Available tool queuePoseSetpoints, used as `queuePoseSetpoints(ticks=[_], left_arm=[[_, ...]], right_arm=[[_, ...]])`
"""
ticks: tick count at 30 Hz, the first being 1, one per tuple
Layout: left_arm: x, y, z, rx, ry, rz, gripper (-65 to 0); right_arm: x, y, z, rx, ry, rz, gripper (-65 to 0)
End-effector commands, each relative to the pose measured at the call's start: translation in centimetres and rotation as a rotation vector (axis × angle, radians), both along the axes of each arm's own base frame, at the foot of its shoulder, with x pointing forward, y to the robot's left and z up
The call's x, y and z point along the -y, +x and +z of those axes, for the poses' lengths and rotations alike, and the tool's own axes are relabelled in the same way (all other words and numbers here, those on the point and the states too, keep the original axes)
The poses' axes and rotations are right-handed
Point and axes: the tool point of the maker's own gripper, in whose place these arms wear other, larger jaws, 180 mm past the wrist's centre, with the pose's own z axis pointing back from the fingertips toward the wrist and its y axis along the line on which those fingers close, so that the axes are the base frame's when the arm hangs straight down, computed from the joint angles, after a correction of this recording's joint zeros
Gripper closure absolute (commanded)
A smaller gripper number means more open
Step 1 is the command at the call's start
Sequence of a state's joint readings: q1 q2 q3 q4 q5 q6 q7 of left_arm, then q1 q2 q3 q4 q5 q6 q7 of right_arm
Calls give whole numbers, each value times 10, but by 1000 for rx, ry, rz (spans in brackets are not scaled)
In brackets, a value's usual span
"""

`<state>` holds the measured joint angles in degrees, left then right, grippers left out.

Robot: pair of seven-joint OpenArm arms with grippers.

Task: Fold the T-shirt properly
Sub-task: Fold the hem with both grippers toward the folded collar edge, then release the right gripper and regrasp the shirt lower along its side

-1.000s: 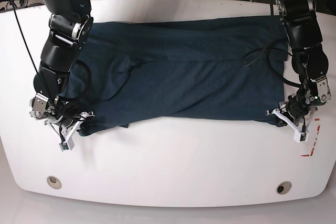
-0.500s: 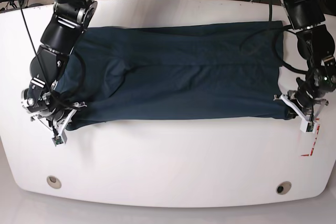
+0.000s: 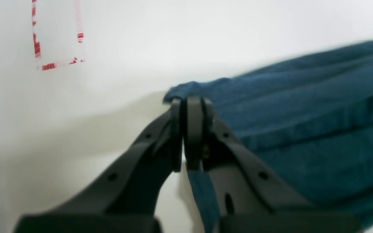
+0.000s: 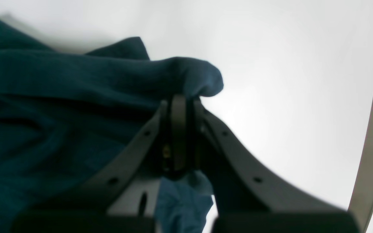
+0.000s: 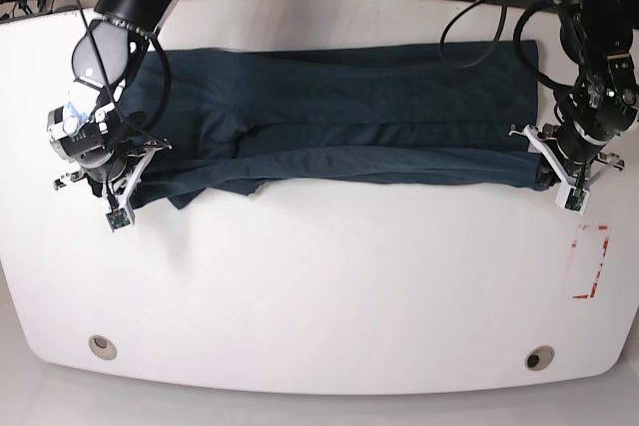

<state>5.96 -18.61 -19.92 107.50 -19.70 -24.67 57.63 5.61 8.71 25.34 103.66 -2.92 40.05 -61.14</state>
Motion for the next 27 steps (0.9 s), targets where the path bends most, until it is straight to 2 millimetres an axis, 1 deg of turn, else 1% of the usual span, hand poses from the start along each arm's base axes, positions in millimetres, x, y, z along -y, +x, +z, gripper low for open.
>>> queuePoseSetpoints(ticks=[1,5,6,7,8,10,12,13,15,16,18,19,20,22,23,25,26,27], left_arm=[[-16,-8,9,20,29,33,0],[-22,-23,0,-3,19,58,0],[-24,-28,-3,-16,25,50,0],[-26,-37,-8,-38,36,39,0],[-28,-42,-11,-51,44,31,0],[-32,-51,-16,-72,58,20,0],[-32,-53,-18,-82,61,10,0],[-32,-61,-23,-105,63,10,0],[-31,-71,-30,-133,61,7,0],[-31,-75,-32,-143,62,8,0],[-32,-77,-35,-153,62,9,0],[-31,-77,-35,-155,62,8,0],[-31,-79,-37,-161,64,4,-1],[-32,-84,-40,-189,71,7,-28],[-34,-87,-42,-208,76,10,-54],[-37,-91,-43,-231,85,18,-99],[-38,-93,-44,-247,91,21,-126],[-39,-94,-45,-256,93,23,-144]], right_arm=[[8,-3,10,41,-6,-23,0],[21,-17,2,17,-1,-71,-2],[23,-22,-1,7,-1,-78,-2],[25,-29,-7,-11,-1,-87,-2],[27,-32,-9,-16,-1,-93,-2],[28,-36,-13,-29,0,-96,-2],[28,-38,-14,-36,0,-95,-5],[28,-42,-17,-46,-1,-97,-17],[28,-48,-22,-65,-2,-97,-67],[28,-49,-24,-69,-2,-97,-109],[29,-51,-24,-72,-2,-98,-222],[29,-51,-24,-72,-2,-100,-263],[29,-51,-24,-69,-3,-101,-327],[30,-54,-23,-68,-4,-109,-412],[31,-59,-23,-66,1,-125,-452],[38,-64,-15,-37,4,-169,-484],[44,-67,-8,-12,3,-202,-485],[44,-69,-6,-2,8,-215,-485]])
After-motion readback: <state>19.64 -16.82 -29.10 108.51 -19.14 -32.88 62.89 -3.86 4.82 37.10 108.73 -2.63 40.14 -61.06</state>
